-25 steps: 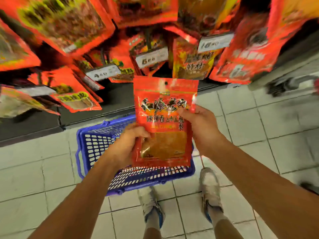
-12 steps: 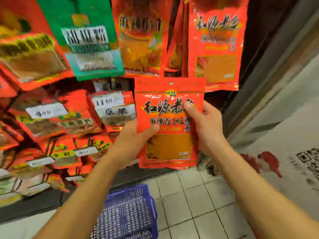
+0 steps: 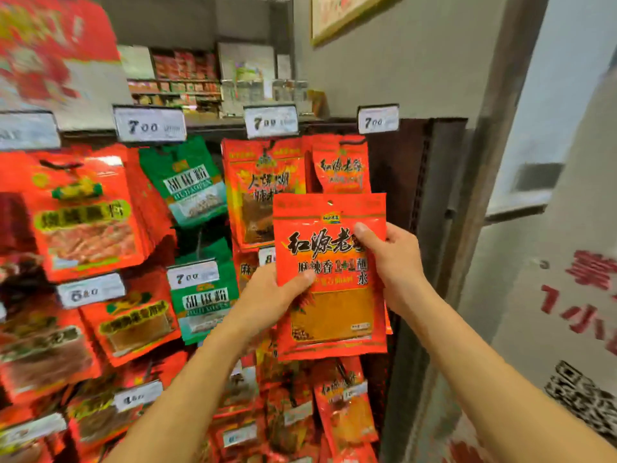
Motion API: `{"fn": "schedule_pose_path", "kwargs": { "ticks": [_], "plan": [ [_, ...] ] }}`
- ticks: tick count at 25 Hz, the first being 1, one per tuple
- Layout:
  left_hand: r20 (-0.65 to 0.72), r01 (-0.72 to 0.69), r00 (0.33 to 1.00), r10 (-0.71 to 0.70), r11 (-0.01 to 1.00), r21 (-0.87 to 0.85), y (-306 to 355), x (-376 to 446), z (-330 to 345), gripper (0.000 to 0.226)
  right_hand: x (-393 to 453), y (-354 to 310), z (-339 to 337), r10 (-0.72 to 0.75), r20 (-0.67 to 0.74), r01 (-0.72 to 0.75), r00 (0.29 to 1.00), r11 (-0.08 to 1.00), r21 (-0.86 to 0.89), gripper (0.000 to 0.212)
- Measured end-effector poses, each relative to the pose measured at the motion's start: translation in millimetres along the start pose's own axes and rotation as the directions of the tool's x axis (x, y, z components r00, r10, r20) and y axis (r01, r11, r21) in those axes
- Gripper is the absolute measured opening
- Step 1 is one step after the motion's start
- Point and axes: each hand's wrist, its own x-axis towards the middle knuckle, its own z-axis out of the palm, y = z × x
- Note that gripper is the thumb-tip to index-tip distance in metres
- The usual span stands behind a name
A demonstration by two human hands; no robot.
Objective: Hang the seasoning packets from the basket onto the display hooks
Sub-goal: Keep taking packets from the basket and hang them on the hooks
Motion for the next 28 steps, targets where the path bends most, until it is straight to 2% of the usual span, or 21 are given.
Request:
{"fn": "schedule_pose_path", "kwargs": {
  "ticks": [1,5,9,11,13,15,20,23,28],
  "plan": [
    [-0.03,-0.032,0.999,0.032,0.999,-0.023,16,11,5,0.01,10,-12,-2,-0.02,-0.005,0.02,1.0,1.0,0.004,0.007],
    [-0.205,-0.101,0.976,0.08,0.99,-0.094,61,68,24,0.026,56,-40,-20,-0.067,-0.015,0.068,0.998,0.998,0.018,0.007],
    [-0.364,-0.172,0.919,0.154,0.985,-0.018,81,137,60,0.021,121,-44,-46,-0.046,0.025,0.046,0.999,0.999,0.017,0.014],
    [-0.413,-0.164,0.898,0.153,0.986,0.008,84,166,73,0.026,152,-46,-57,-0.015,0.043,0.015,0.999,1.0,0.016,0.019],
    [-0.472,-0.131,0.872,0.127,0.991,0.025,85,190,82,0.016,184,-46,-64,-0.013,0.077,0.014,0.997,1.0,-0.022,0.023],
    [-0.499,-0.142,0.859,0.119,0.99,-0.01,86,207,86,0.014,208,-45,-62,-0.032,0.084,0.037,0.996,0.998,-0.056,0.022],
    [-0.508,-0.152,0.844,0.172,0.985,0.081,89,227,85,0.036,233,-42,-52,-0.081,0.048,0.084,0.996,0.994,-0.067,0.03],
    [-0.514,-0.133,0.842,0.163,0.987,0.095,90,231,86,0.027,238,-40,-53,-0.075,0.026,0.077,0.997,0.993,-0.088,0.033],
    [-0.526,-0.109,0.839,0.14,0.99,0.089,86,232,84,0.024,240,-37,-53,-0.08,0.026,0.083,0.996,0.991,-0.103,0.028]
  ]
}}
